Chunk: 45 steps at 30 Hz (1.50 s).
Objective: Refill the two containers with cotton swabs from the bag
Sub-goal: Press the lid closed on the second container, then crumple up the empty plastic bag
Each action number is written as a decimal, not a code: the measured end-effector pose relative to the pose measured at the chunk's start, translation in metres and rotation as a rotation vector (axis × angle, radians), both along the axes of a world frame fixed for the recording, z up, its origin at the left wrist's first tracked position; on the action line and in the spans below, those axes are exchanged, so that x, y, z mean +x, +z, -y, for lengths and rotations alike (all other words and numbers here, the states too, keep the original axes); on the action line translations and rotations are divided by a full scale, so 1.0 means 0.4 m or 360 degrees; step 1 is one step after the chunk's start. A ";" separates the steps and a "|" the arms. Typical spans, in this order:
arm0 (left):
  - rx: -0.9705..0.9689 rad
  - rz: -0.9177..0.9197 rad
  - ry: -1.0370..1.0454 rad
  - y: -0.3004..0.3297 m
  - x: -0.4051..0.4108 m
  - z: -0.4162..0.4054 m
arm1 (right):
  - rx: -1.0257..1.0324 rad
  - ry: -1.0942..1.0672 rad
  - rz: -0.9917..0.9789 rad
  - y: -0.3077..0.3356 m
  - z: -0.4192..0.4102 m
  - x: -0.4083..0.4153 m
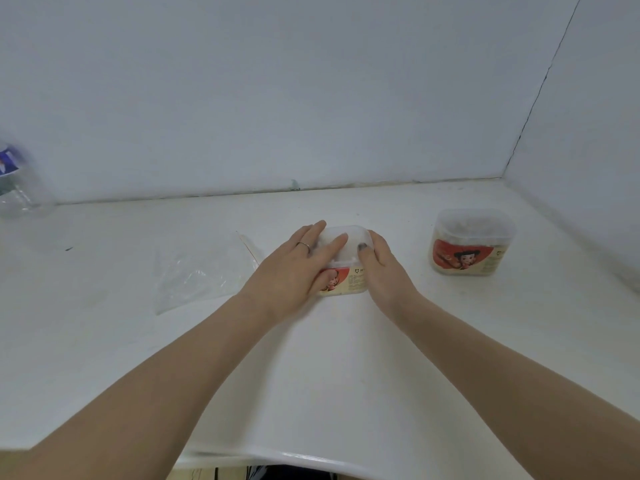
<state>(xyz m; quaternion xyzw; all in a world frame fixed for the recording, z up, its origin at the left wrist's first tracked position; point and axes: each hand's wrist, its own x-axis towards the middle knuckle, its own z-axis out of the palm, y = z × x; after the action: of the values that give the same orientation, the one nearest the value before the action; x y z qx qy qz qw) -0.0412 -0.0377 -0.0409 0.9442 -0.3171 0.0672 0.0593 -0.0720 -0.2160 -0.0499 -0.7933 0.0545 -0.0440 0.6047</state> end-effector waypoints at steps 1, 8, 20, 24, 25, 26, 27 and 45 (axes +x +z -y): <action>0.0014 -0.0001 0.0006 0.001 -0.001 0.001 | 0.0027 -0.0014 -0.0006 -0.004 -0.004 0.002; -0.0387 -0.0259 0.0141 0.007 -0.012 0.017 | -0.0097 0.0013 0.0015 -0.009 0.012 0.009; -0.0538 -0.0394 0.0302 0.055 0.061 0.162 | -0.1811 -0.0067 0.0552 0.038 0.123 0.078; -0.0548 -0.0346 0.0307 0.053 0.083 0.213 | -0.2074 -0.0034 0.0489 0.063 0.167 0.104; -0.0553 -0.0346 0.0299 0.053 0.088 0.227 | -0.2112 -0.0031 0.0473 0.064 0.177 0.109; -0.0557 -0.0346 0.0292 0.053 0.092 0.237 | -0.2132 -0.0040 0.0481 0.064 0.185 0.111; -0.0557 -0.0349 0.0282 0.053 0.095 0.248 | -0.2139 -0.0059 0.0495 0.064 0.193 0.111; -0.0346 -0.0294 0.0882 0.091 0.096 -0.073 | -0.1250 0.0163 0.0510 0.120 -0.017 0.069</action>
<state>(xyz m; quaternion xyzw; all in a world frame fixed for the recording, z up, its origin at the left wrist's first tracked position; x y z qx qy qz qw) -0.0027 -0.0085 -0.0045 0.9849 -0.0317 0.0283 0.1679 -0.0443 -0.2090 -0.0019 -0.9483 -0.1005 -0.1539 0.2588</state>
